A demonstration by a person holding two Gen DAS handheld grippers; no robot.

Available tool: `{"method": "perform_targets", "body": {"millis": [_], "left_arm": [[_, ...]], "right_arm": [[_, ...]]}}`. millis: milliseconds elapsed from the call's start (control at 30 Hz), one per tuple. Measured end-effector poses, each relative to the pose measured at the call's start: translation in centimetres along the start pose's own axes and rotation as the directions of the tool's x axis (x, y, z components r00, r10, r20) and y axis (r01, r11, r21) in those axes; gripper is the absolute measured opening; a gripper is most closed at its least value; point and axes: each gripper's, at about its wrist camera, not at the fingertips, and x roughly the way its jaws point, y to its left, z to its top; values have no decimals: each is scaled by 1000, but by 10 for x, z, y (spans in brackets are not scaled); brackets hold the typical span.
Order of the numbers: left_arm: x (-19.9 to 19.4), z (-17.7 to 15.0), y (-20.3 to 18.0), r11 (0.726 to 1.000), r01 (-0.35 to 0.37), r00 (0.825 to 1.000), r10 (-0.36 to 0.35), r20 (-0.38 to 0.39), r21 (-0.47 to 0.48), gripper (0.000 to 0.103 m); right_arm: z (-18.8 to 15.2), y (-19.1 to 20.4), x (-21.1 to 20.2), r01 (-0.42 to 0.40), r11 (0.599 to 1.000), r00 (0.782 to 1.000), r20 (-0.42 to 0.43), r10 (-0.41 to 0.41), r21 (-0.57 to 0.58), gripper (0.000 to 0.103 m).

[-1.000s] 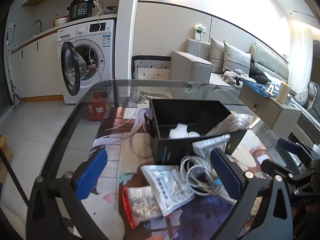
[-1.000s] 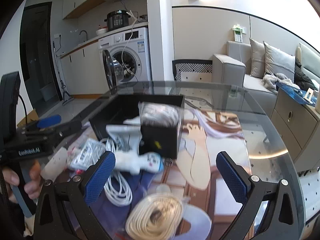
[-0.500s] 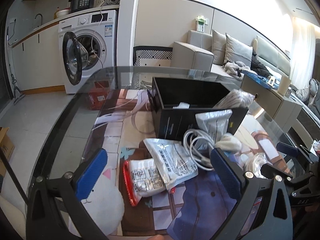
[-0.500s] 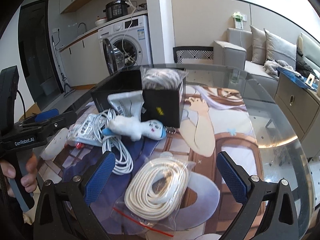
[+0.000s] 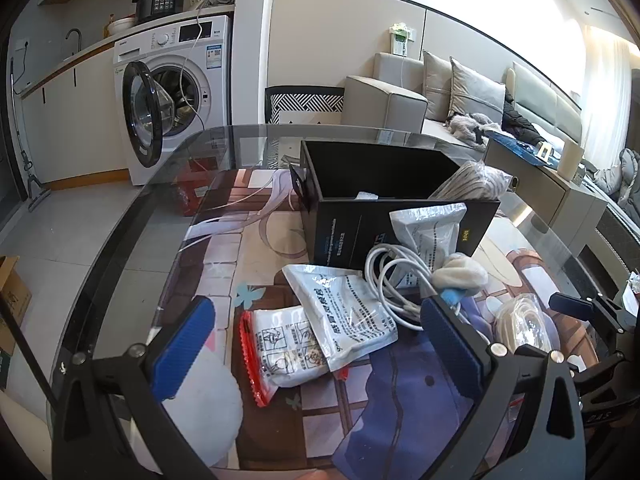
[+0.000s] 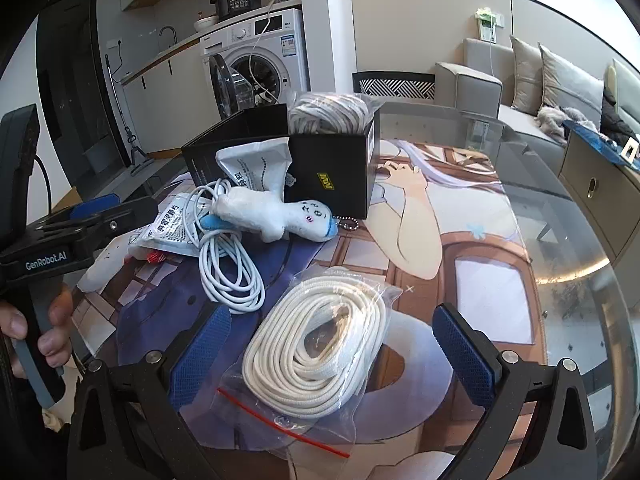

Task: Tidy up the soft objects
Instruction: 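Move the right tool to the clear bag of white rope and grasp it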

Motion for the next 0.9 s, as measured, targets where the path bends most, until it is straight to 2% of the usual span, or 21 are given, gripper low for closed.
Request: {"method": "perform_targets", "body": {"millis": [433,667,900], "left_arm": [[6,-2,3,1000,-4,1000,3,-15,-10,103],[6,-2,3,1000,-4,1000,3,-15,-10,103],[6,-1,5,1000,-4,1000,3,-20,-15,103]], "right_arm": [[-6,1,12,-16,999,998,-53,14,-35,102],[-10,1,14,19,996,996,-83,-26,-82,103],[-8,-9,14,44,998,995,-83,-49,-55,103]]}}
